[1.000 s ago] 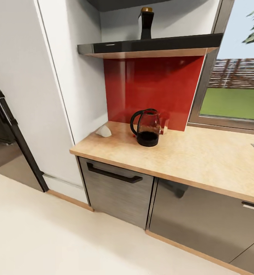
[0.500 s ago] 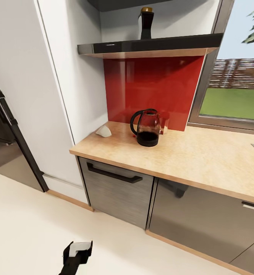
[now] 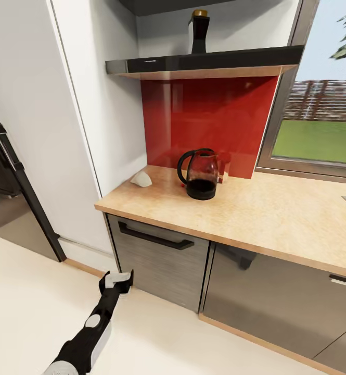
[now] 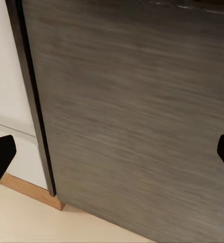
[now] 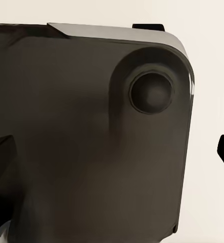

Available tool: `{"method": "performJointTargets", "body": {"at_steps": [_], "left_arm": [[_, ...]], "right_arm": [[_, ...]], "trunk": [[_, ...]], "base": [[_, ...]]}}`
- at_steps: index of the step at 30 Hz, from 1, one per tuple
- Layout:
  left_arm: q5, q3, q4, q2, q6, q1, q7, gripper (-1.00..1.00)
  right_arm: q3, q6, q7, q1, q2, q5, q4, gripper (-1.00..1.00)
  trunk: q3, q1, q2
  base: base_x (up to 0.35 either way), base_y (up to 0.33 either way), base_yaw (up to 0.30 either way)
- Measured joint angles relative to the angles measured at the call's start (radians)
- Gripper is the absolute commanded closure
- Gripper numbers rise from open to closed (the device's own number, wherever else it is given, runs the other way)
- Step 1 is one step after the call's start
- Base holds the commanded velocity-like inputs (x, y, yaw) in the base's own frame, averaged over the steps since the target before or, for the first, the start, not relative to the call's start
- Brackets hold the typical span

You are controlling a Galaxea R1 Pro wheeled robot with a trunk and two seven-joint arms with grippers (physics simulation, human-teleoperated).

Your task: Set up a coffee station on the kitchen countertop: keep the coffee maker on the countertop, move the bottle of coffee from the kitchen shelf to the counter next to the coffee maker, place a paper coffee filter on top of the coffee maker, put the saucer next to the coffee maker with the coffee cup on the saucer, and place the electric kettle next to the coffee maker.

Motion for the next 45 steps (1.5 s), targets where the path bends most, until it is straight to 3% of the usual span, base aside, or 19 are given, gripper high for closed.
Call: {"method": "performJointTargets", "body": {"at_steps": [10,25,30,33,34,37,41,42,45], "left_arm": [[0.004,-0.003,-0.232,-0.008,0.002,-0.032,0.000,-1.00],[0.005,-0.004,-0.278,-0.034,0.029,-0.181,-0.001,-1.00],[0.018,-0.006,-0.281,-0.041,0.114,-0.246,0.001,-1.00],[0.023,-0.007,-0.282,-0.045,0.208,-0.309,0.005,-1.00],[0.024,-0.007,-0.282,-0.046,0.286,-0.356,0.009,-1.00],[0.024,-0.007,-0.278,-0.046,0.376,-0.414,0.022,-1.00],[0.020,-0.008,-0.256,-0.048,0.467,-0.492,0.116,-1.00],[0.018,-0.009,-0.230,-0.049,0.495,-0.519,0.177,-1.00],[0.016,-0.009,-0.207,-0.049,0.526,-0.543,0.224,-1.00]], "right_arm": [[0.000,-0.015,0.000,0.000,0.000,0.000,0.000,-1.00],[0.000,-0.016,0.000,0.000,0.000,0.000,0.000,-1.00],[-0.001,-0.016,0.000,0.000,-0.001,0.000,0.000,-1.00],[-0.001,-0.016,0.000,0.000,-0.001,0.000,0.000,-1.00],[-0.001,-0.016,0.000,0.000,-0.001,0.000,0.000,-1.00],[-0.001,-0.016,0.000,0.000,-0.002,0.001,0.001,-1.00],[-0.001,-0.015,-0.001,0.000,-0.002,0.001,0.002,-1.00],[-0.004,-0.014,-0.003,0.000,-0.005,0.001,0.001,-1.00],[-0.005,-0.013,-0.005,0.000,-0.009,0.000,0.002,-1.00]], "trunk": [[0.000,0.000,0.000],[0.000,0.000,0.000],[0.000,0.000,0.000],[0.000,0.000,0.000],[0.000,0.000,0.000],[0.000,0.000,0.000],[0.000,0.000,0.000],[0.000,0.000,0.000],[0.000,0.000,0.000]], "base": [[0.000,0.000,0.000],[0.000,0.000,0.000],[0.000,0.000,0.000],[0.000,0.000,0.000],[0.000,0.000,0.000],[0.000,0.000,0.000],[0.000,0.000,0.000],[0.000,0.000,0.000],[0.000,0.000,-0.056]]}}
